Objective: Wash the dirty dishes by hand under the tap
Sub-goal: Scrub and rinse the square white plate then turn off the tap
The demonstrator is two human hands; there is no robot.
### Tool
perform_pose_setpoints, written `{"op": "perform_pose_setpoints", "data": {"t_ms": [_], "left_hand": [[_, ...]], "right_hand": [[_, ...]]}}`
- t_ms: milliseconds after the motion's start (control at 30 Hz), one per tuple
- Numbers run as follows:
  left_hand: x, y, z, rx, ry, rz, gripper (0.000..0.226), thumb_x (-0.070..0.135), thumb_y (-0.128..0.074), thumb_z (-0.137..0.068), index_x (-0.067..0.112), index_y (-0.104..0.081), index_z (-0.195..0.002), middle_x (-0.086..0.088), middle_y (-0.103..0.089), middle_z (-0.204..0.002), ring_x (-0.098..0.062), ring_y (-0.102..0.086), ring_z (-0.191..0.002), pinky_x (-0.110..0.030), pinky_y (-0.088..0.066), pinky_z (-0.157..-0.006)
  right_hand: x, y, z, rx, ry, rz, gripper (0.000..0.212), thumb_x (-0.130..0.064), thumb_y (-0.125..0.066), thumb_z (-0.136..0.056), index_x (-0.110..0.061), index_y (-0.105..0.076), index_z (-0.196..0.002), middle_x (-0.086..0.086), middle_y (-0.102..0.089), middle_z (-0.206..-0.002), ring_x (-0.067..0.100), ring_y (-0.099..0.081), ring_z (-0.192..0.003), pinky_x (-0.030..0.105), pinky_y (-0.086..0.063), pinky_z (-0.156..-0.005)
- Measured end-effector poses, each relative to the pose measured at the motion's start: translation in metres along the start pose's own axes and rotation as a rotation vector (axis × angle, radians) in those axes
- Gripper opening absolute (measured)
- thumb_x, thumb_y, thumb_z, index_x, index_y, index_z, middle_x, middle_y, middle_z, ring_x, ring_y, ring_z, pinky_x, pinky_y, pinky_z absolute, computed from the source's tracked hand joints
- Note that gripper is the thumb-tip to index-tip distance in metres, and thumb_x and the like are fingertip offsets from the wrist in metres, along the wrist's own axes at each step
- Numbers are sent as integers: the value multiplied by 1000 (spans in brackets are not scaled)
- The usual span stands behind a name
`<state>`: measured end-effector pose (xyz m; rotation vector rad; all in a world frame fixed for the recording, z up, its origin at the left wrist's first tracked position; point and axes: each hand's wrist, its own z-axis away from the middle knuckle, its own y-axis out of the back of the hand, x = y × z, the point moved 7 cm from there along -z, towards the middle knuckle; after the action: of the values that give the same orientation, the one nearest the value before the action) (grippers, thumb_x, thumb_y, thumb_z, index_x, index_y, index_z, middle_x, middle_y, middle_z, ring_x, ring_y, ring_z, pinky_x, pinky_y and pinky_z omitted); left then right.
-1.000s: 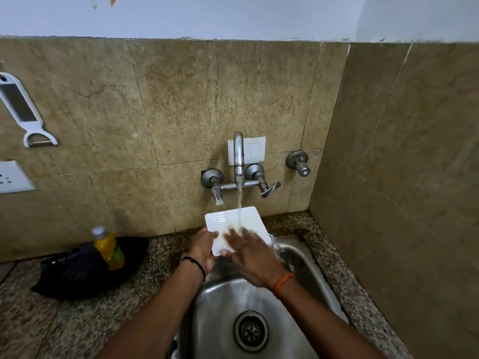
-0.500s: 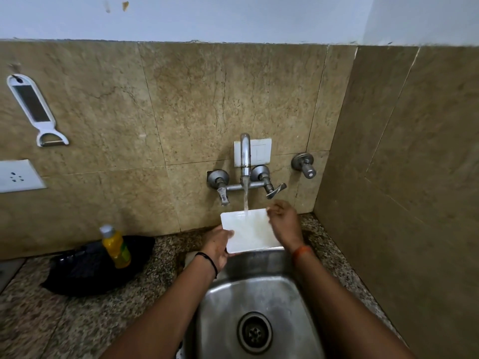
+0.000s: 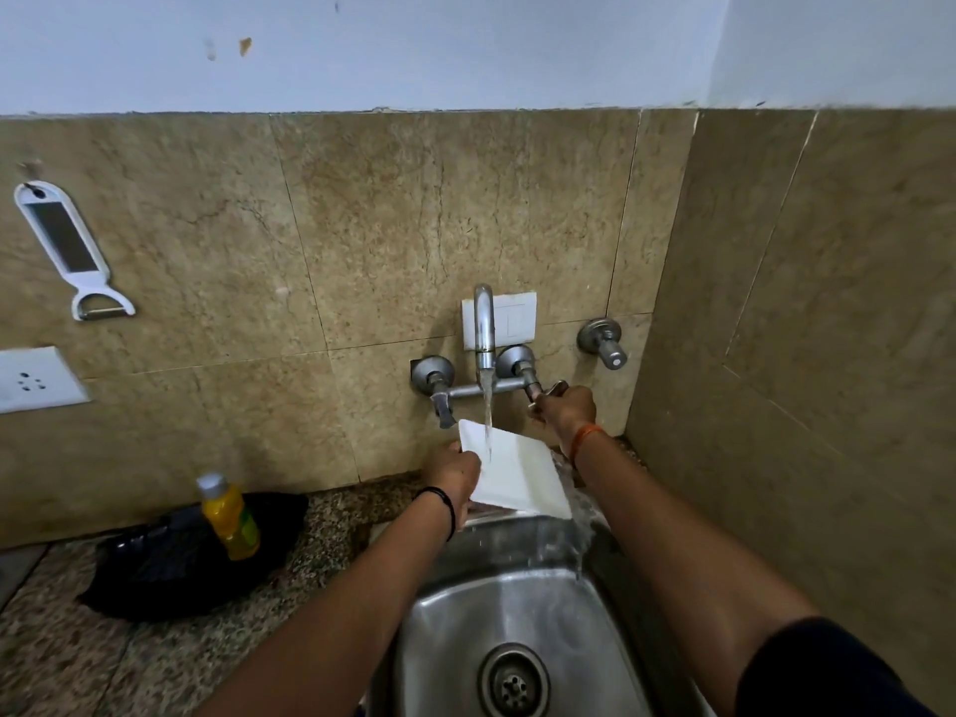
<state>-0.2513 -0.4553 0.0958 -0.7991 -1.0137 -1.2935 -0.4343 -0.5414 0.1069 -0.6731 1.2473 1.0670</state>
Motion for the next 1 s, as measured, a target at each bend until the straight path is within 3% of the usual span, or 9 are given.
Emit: {"op": "perform_pose_setpoints", "data": {"t_ms": [67, 167, 233, 300, 367, 467, 733, 867, 1000], "left_hand": [[25, -3, -2, 58, -235, -462, 29, 3, -45, -89, 5, -66, -110, -17, -68, -108, -36, -64, -96, -34, -52, -77], [53, -30, 10, 18, -564, -1143, 23, 10, -52, -86, 5, -65, -103, -17, -67, -107, -34, -63, -97, -35, -51, -76], [57, -46, 19, -35, -690, -1459, 21, 12, -53, -87, 6, -64, -104, -16, -66, -109, -32, -63, -99, -37, -51, -79], [55, -56, 21, -77, -756, -1611, 26, 12, -52, -90, 10, -62, -114, -14, -65, -114, -31, -62, -104, -38, -50, -82], [56, -59, 21, -98, -771, -1661, 29, 11, -51, -91, 11, -61, -118, -13, -64, -116, -31, -61, -107, -38, -50, -84], [63, -52, 15, -95, -715, -1644, 21, 11, -57, -90, 8, -64, -110, -14, -66, -113, -31, -62, -104, -38, -51, -82], [67, -42, 12, -71, -758, -1586, 17, 10, -59, -85, 7, -66, -101, -15, -66, -110, -30, -62, -102, -35, -49, -78], [62, -31, 10, -60, -773, -1527, 32, 8, -55, -86, 10, -64, -117, -14, -65, -113, -30, -60, -106, -37, -51, -85], [57, -13, 11, -47, -822, -1440, 42, 7, -52, -87, 21, -62, -125, -11, -67, -112, -28, -62, -100, -31, -49, -73]], "right_hand": [[1, 0, 0, 1, 12, 12, 27, -11, -72, -84, 7, -64, -102, 24, -71, -100, 36, -71, -91, 50, -58, -84], [0, 1, 0, -1, 42, 59, 27, -15, -72, -84, 4, -64, -103, 21, -71, -99, 33, -71, -89, 48, -59, -83], [0, 3, 0, 4, 49, 90, 29, -16, -73, -83, 4, -65, -101, 21, -72, -98, 31, -72, -87, 47, -59, -82], [-2, 3, 0, 13, 62, 120, 30, -19, -75, -82, 4, -66, -99, 21, -72, -97, 32, -72, -86, 47, -59, -82], [-6, 4, 3, 39, 104, 187, 30, -22, -74, -82, 3, -68, -96, 20, -72, -98, 32, -71, -89, 43, -58, -83], [-19, 4, 12, 90, 265, 403, 19, -20, -68, -85, -2, -69, -91, 19, -71, -98, 32, -67, -92, 26, -49, -74], [-28, -8, 32, 155, 495, 883, 24, -14, -50, -94, -4, -60, -114, 18, -63, -114, 35, -64, -104, 35, -51, -84], [-23, -6, 32, 141, 462, 911, 26, -21, -52, -94, -6, -62, -112, 17, -65, -112, 34, -64, -102, 34, -51, -81], [6, -2, 32, -128, 232, 744, 30, -21, -55, -90, -1, -64, -109, 17, -66, -107, 33, -63, -99, 33, -48, -78]]}}
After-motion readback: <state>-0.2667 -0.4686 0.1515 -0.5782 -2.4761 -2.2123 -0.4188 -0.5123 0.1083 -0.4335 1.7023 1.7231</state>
